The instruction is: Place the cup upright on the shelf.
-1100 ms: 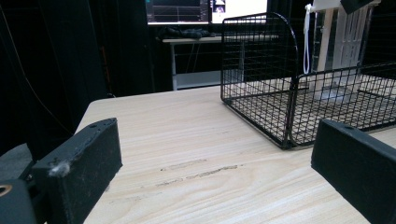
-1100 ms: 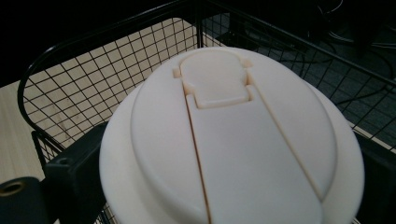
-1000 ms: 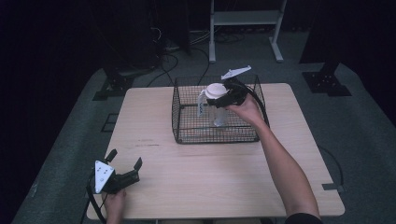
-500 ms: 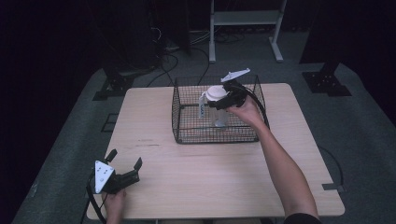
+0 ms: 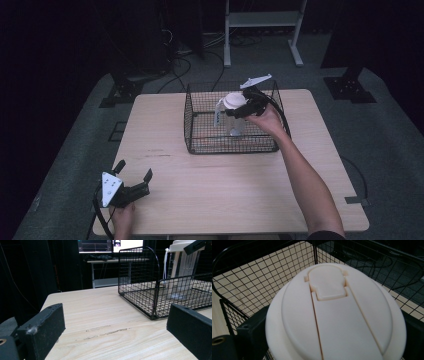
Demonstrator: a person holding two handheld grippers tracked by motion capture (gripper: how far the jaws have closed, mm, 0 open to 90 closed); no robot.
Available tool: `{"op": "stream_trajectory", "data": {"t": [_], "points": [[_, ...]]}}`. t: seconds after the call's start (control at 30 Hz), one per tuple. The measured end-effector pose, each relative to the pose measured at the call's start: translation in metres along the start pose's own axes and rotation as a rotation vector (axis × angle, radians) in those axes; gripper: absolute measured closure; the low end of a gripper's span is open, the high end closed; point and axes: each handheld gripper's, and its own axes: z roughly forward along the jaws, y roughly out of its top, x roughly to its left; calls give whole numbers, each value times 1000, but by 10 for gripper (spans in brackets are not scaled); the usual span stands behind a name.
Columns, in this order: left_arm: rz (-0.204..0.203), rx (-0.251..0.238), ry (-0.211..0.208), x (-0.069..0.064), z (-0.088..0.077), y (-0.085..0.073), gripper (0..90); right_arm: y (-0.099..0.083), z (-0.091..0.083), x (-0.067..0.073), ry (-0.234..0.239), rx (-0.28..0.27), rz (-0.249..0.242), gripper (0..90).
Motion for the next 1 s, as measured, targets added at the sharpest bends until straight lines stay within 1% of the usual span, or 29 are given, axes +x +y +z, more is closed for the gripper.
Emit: {"op": "stream_trajectory", "data": {"t": [0.27,0.53,1.0], "points": [[5,1,1,-1,0,0,9,-1,-1,2,-8,-1,-6,42],[0,3,3,0,0,0,9,-1,-2,2,-5,5,-11,41],[-1,1,1,0,0,0,9,-1,-2,2,-9,7,-8,40]]}}
